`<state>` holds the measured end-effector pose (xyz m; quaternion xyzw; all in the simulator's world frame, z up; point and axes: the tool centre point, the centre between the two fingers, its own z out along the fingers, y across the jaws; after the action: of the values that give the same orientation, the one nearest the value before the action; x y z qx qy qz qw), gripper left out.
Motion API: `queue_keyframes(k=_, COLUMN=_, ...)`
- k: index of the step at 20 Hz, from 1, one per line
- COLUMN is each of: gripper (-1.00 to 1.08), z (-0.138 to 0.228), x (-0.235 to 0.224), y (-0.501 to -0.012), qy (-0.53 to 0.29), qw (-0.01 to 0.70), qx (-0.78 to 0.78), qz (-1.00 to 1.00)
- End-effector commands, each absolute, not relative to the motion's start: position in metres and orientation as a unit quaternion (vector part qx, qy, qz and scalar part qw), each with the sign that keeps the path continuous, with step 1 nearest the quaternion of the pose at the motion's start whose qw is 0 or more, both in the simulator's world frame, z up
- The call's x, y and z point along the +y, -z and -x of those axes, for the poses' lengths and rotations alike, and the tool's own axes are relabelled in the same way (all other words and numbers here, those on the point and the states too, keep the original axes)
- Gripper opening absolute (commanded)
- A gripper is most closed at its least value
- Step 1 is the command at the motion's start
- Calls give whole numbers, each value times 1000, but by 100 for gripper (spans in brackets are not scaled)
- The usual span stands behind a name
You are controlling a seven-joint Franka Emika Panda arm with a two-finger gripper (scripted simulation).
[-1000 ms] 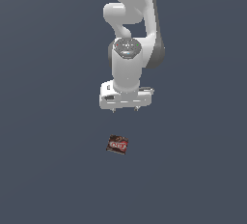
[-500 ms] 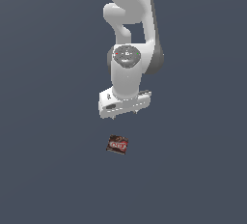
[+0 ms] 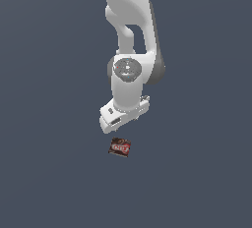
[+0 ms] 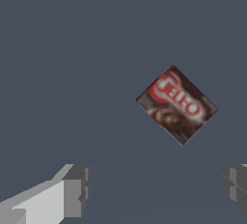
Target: Pick up the object and move it to a goal position.
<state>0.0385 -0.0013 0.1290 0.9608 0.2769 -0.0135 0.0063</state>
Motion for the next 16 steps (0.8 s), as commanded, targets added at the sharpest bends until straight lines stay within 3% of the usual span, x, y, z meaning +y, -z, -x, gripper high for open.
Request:
queue_keyframes(k=1, gripper=100, z=-44, x=-3, y=-124, qy=13, qw=6, qx=310, qz=-951)
queue_keyframes(k=16, gripper=100, z=-76, x=-15, y=-92, qy=8, qw=3, qx=491, qz=-871)
